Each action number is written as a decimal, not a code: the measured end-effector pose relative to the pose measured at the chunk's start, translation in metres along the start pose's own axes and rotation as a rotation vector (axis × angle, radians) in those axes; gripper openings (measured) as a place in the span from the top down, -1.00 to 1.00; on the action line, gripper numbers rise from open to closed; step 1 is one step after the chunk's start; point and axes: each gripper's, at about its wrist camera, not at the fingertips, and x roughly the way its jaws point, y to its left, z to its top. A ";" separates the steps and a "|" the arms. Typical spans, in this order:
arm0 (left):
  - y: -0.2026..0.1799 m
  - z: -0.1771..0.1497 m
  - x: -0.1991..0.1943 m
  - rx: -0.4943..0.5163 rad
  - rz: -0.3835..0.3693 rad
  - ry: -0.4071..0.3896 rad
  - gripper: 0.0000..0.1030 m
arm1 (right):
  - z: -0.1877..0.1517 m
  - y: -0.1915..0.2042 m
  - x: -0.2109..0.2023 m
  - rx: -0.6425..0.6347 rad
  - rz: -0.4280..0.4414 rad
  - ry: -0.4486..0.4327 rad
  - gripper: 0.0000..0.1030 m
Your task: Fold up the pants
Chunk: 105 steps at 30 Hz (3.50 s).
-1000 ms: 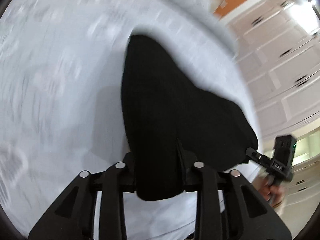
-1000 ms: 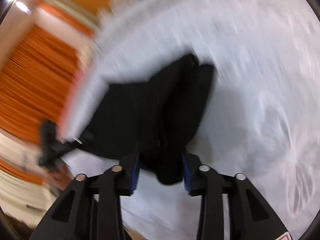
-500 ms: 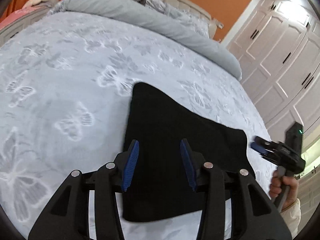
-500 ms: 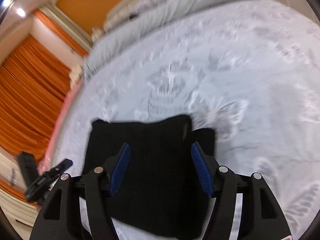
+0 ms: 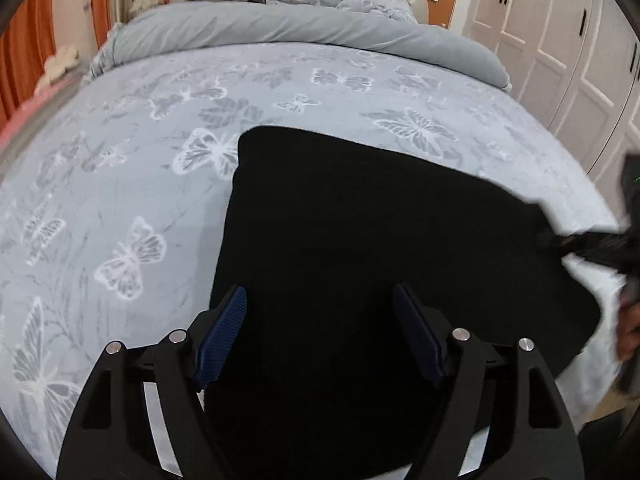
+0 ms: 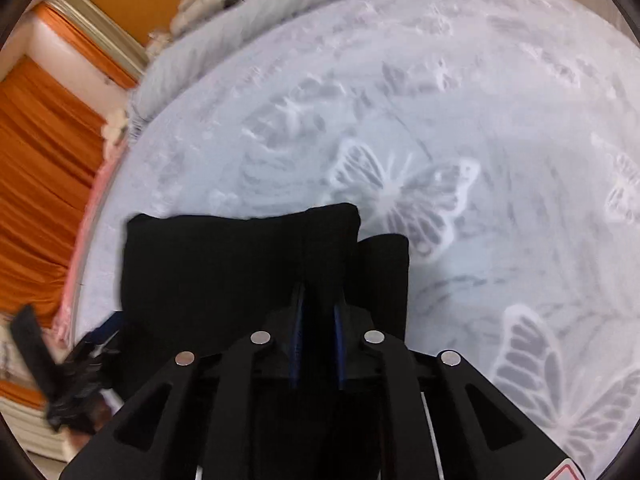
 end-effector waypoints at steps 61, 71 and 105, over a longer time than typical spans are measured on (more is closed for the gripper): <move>0.000 0.012 -0.067 -0.135 -0.342 -0.171 -0.90 | -0.029 0.000 -0.059 -0.014 0.118 -0.023 -0.16; 0.039 -0.022 0.005 -0.096 -0.207 0.140 0.26 | -0.042 0.007 -0.057 -0.070 0.073 -0.021 -0.17; 0.135 -0.020 -0.099 -0.241 0.055 -0.208 -0.61 | -0.176 0.285 0.117 -0.801 0.151 0.114 0.10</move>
